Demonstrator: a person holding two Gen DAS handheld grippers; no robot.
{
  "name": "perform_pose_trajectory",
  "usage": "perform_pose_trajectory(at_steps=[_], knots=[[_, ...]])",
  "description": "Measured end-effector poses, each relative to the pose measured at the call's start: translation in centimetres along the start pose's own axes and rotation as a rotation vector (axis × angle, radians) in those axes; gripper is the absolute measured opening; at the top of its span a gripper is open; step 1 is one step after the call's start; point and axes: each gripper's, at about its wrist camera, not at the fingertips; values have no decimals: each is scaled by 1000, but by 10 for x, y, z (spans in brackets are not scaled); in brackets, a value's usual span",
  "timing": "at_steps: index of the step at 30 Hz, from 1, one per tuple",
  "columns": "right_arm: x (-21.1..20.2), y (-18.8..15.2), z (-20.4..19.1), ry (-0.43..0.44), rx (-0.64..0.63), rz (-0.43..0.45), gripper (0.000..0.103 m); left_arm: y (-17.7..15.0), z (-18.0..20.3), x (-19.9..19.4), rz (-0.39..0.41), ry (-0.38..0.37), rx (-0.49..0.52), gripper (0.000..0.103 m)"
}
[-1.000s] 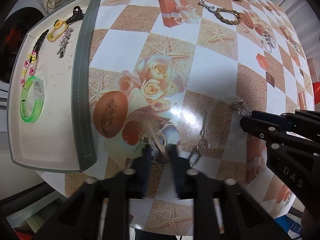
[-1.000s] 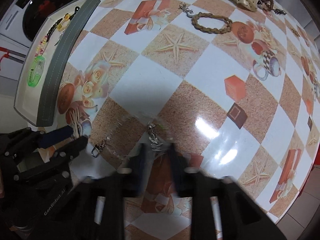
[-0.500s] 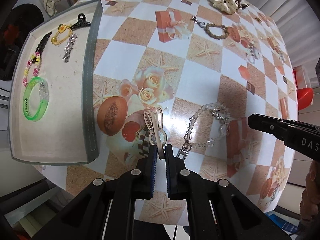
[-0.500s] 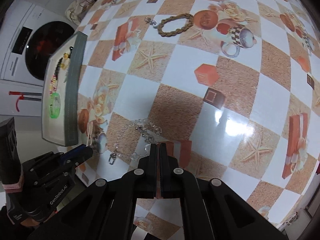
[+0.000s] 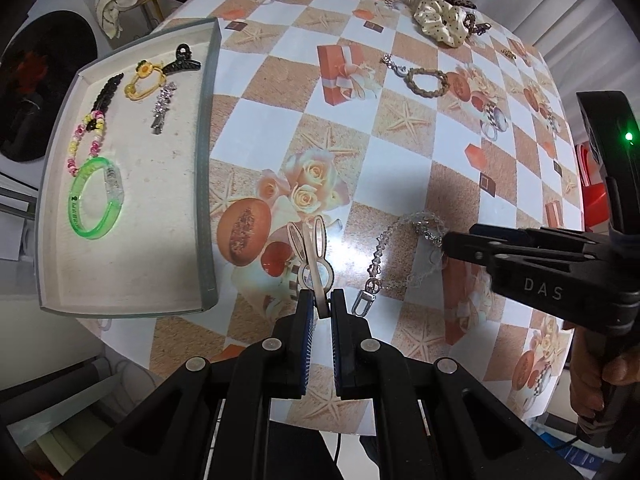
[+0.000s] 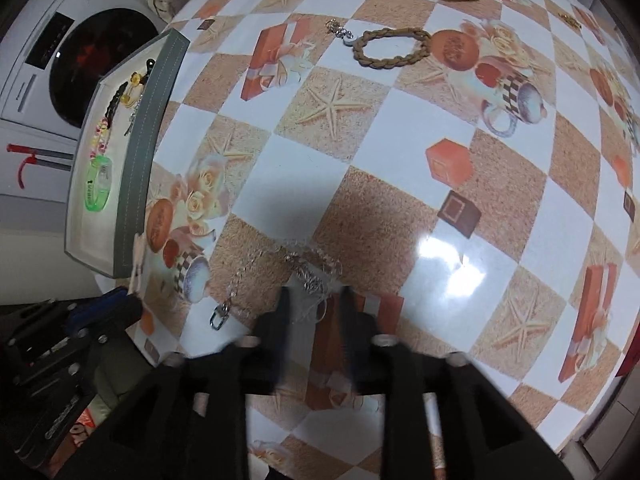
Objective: Organize jewelry
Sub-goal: 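Grasp the bunny-ear wooden clip with the left tool while the right tool grasps the silver charm, then carry the bunny clip and silver charm to the tray and release them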
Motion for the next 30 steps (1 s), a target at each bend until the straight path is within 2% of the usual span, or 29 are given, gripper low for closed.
perform_pose_trajectory(at_steps=[1,10,15,16,17,20,24,30], knots=[[-1,0,-1,3,-3,7,43,0,1,0,2,0,-3,13],[13,3,-27,-12,-117,-5,42,-4,-2,1,-2,-2,-19,13],[33,2,-40,-82,-167,-23,19,-5,-4,0,-2,1,-27,13],[32,2,-42,-93,-173,-5,8,-5,-5,0,-1,1,-29,13],[34,2,-42,-104,-174,-9,6,-5,-5,-1,0,1,-31,13],[29,2,-37,-82,-137,8,6,-4,-7,-3,4,2,-33,13],[13,4,-16,29,-34,-8,3,-2,-9,-7,13,2,-32,13],[-12,4,9,108,70,-3,3,0,-9,-15,26,7,-22,13]])
Point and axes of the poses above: each gripper's, at about its wrist camera, not at the fingertips, and x roughly the way its jaws point, z to its right, y to its top, and after that the axes turned 14 degrees about x, right-handed
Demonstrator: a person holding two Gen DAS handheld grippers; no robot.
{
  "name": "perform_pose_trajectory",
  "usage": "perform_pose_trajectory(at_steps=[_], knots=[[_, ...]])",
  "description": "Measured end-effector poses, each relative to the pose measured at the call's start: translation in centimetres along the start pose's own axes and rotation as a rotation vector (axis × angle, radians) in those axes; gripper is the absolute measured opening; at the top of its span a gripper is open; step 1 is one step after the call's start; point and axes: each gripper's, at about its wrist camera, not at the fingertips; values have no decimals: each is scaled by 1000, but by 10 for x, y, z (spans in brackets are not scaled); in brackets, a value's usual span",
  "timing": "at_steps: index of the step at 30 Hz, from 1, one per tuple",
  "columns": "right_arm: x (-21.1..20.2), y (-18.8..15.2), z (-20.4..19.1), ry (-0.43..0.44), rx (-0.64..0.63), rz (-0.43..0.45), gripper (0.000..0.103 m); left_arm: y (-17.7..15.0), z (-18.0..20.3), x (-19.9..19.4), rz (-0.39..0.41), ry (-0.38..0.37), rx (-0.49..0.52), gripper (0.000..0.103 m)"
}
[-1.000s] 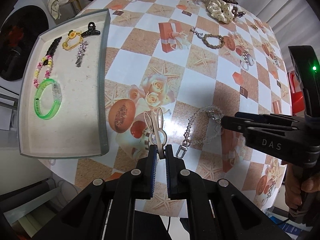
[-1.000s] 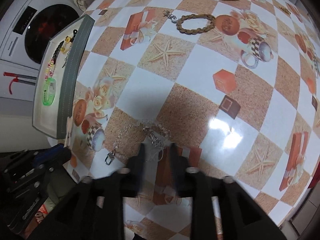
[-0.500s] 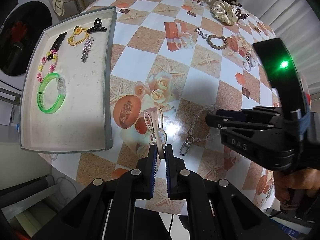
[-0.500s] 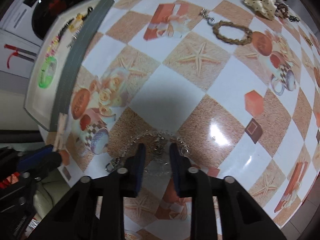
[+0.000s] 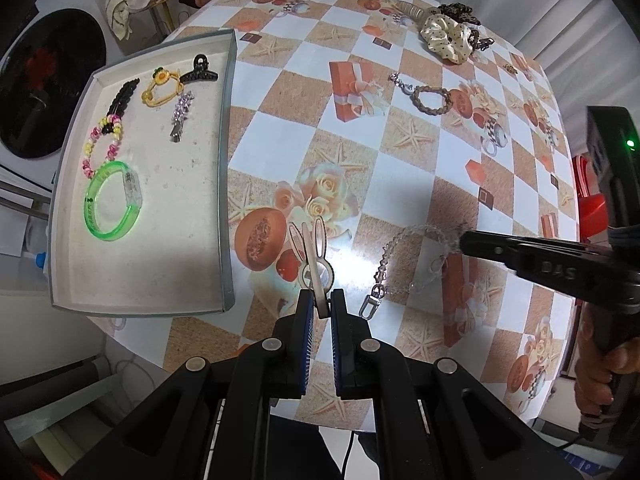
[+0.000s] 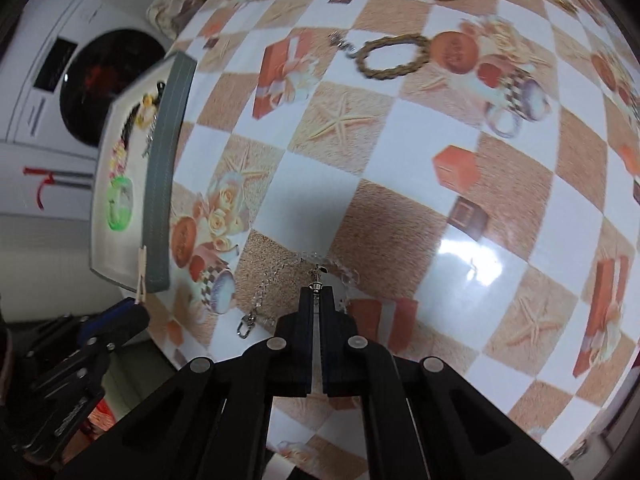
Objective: Organize jewelry
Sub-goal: 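Carry the bunny clip and silver charm to the tray and release them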
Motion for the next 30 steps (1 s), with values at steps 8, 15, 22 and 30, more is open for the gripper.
perform_pose_trajectory(at_steps=[8,15,22,30], knots=[[-30,-4,-4,47,26,30,3,3,-2,-17,28,15,4,13],[-49,0,-20,79,1,65,3,1,-15,-37,69,36,-23,13],[-60,5,-46,104,-19,95,3,-4,-47,-54,103,49,-60,13],[-48,5,-99,125,-26,115,3,-11,-101,-56,103,39,-48,13]])
Point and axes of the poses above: each gripper's, at about its wrist camera, not at the fingertips, and x roughly the way its jaws point, z to its right, y to its top, and after that the axes turned 14 degrees about x, right-handed
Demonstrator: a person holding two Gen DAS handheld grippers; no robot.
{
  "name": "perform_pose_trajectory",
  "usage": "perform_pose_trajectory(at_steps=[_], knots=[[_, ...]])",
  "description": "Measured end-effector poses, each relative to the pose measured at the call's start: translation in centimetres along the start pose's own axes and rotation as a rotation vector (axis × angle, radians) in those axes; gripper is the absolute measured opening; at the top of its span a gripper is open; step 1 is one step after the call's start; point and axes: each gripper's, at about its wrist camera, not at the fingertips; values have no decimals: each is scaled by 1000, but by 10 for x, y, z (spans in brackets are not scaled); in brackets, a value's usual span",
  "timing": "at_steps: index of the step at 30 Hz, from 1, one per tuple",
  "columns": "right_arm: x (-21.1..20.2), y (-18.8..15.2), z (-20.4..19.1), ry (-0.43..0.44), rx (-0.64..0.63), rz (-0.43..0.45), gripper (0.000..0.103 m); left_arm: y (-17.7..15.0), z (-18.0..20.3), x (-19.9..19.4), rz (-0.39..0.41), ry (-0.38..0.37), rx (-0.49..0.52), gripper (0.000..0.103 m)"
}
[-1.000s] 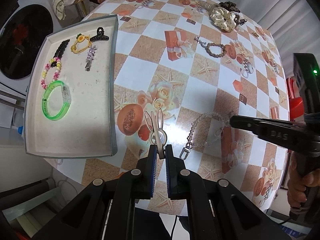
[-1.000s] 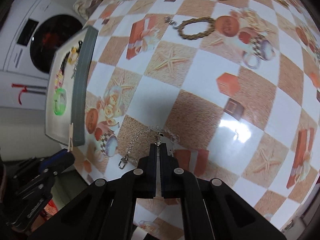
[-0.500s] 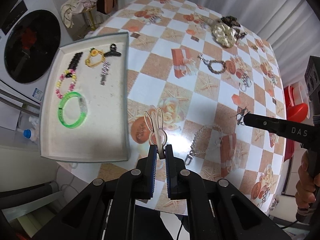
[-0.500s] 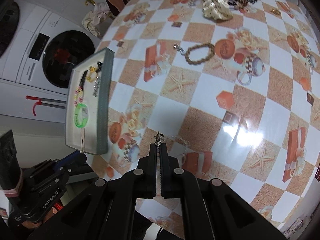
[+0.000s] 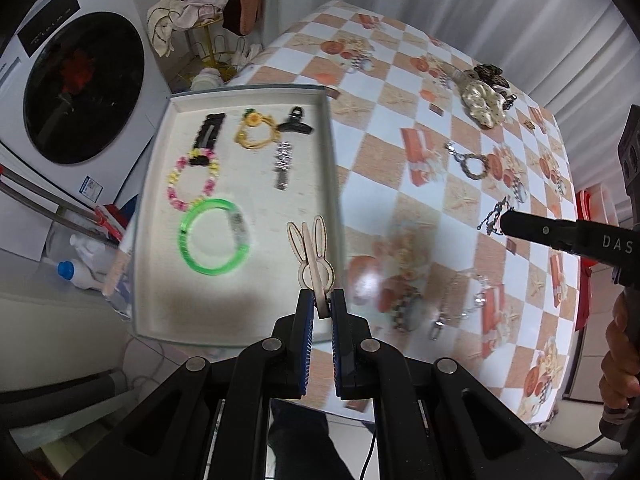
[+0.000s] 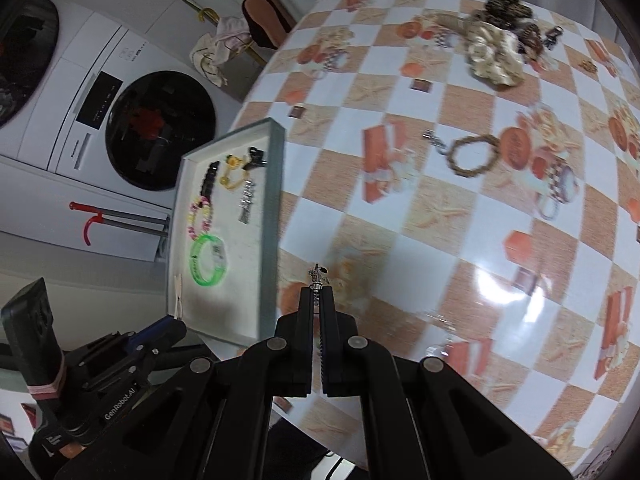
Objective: Organize jewelry
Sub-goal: 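Carry the bunny clip and silver charm to the tray and release them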
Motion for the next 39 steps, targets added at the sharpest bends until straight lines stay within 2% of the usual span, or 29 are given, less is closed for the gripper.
perform_pose_trajectory(at_steps=[13,20,27,39], knots=[[63,-5,-92,-12,-35,-33,3,-16,-88,22,-50,-18,-27,13],[108,-9,-120,-51,-74,-84,3,-7,-103,41,-46,-38,-17,13],[141,2,-120,-95,-35,-109,3,10,-102,71,-63,-45,26,13],[182,11,-107,-191,30,-139,3,10,-103,102,-123,18,85,13]])
Point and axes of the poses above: each gripper's, at about its wrist camera, not at the fingertips, and x roughly the way its jaws point, z to its right, y to its top, and after that the axes turned 14 degrees about x, right-handed
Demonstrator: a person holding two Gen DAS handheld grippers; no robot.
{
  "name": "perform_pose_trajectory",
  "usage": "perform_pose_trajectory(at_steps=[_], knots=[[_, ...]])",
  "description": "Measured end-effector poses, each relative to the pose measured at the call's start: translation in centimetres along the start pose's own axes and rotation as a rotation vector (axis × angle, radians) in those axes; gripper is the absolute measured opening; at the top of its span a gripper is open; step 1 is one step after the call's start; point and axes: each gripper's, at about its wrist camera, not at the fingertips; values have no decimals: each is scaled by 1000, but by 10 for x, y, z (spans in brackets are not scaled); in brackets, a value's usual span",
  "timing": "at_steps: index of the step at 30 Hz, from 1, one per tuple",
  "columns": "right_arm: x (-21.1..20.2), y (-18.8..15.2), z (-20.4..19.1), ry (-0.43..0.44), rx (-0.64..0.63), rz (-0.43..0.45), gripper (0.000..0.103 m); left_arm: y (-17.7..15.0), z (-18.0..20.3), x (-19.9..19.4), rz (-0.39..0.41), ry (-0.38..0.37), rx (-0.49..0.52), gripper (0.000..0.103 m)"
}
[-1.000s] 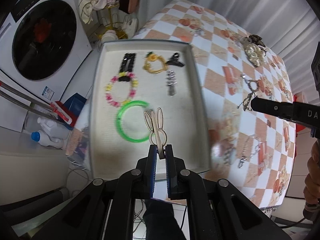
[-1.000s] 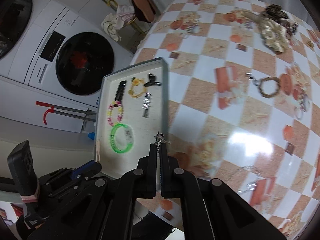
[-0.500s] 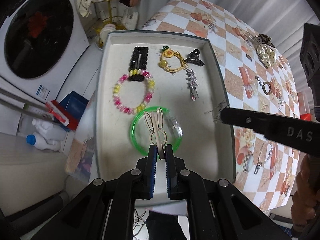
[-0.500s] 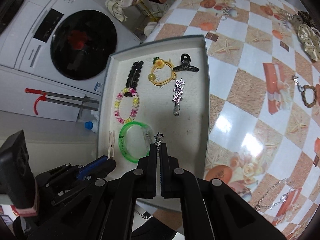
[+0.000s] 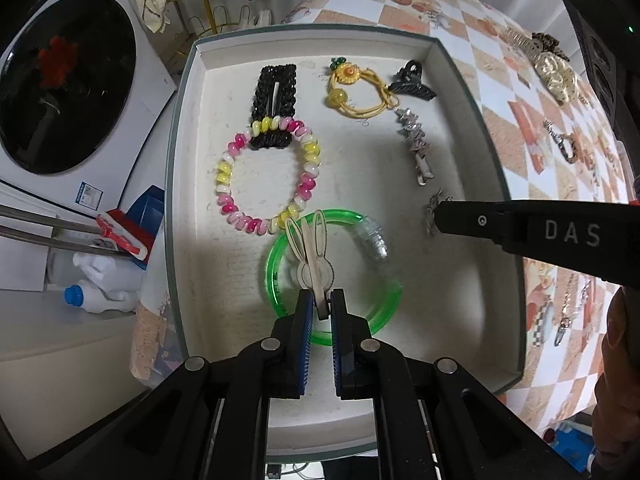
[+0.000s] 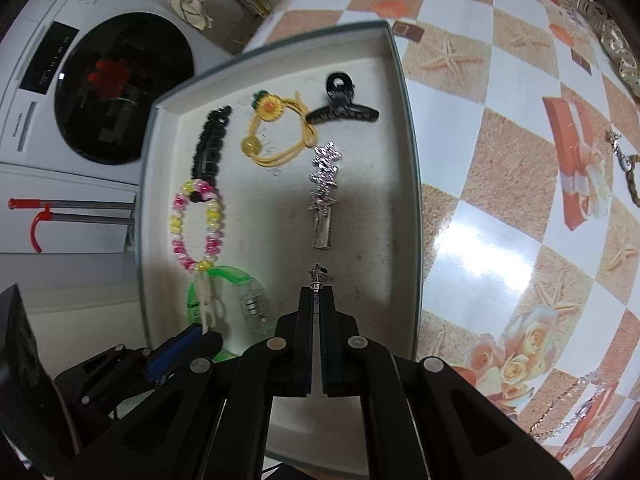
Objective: Organize jewelry
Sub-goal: 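Carry the bunny clip and silver charm to the tray and release them, then move both open tools back over the silver chain bracelet and braided bracelet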
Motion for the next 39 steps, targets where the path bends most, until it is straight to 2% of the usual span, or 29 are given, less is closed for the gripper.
perform_pose_trajectory(at_steps=[4,12,13,15,16,17,24,29,30,31,32,34,36,39], knots=[[7,-1,2,-18,11,-5,3,1,2,5,-23,20,15,13],[5,6,3,18,37,14,5,1,2,2,-32,63,34,14],[0,7,5,25,38,18,8,2,2,0,-29,65,38,14],[-8,9,5,41,44,32,25,3,3,-3,-27,70,43,14],[-13,10,4,46,48,42,42,4,4,-4,-26,73,48,14],[-18,10,5,54,51,56,51,5,5,-5,-25,74,51,14],[-54,7,13,95,81,121,52,8,9,-7,-31,66,78,14],[-74,-4,29,89,122,161,58,13,13,-11,-32,67,87,14],[-79,-7,36,88,139,170,58,14,14,-12,-32,69,89,24],[-82,-9,41,88,149,175,59,15,15,-13,-31,70,91,76],[-86,-12,50,83,168,183,62,16,15,-16,-27,81,86,103],[-92,-17,63,83,196,192,71,16,19,-28,12,116,87,103],[-98,-23,79,81,233,204,71,19,27,-35,18,95,108,103],[-103,-30,100,72,287,209,71,24,39,-45,34,106,139,103]])
Point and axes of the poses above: each gripper's, at about its wrist camera, not at the fingertips, and x roughly the way its jaws point, z to its right, y to its top, and after that the axes turned 14 degrees about x, right-handed
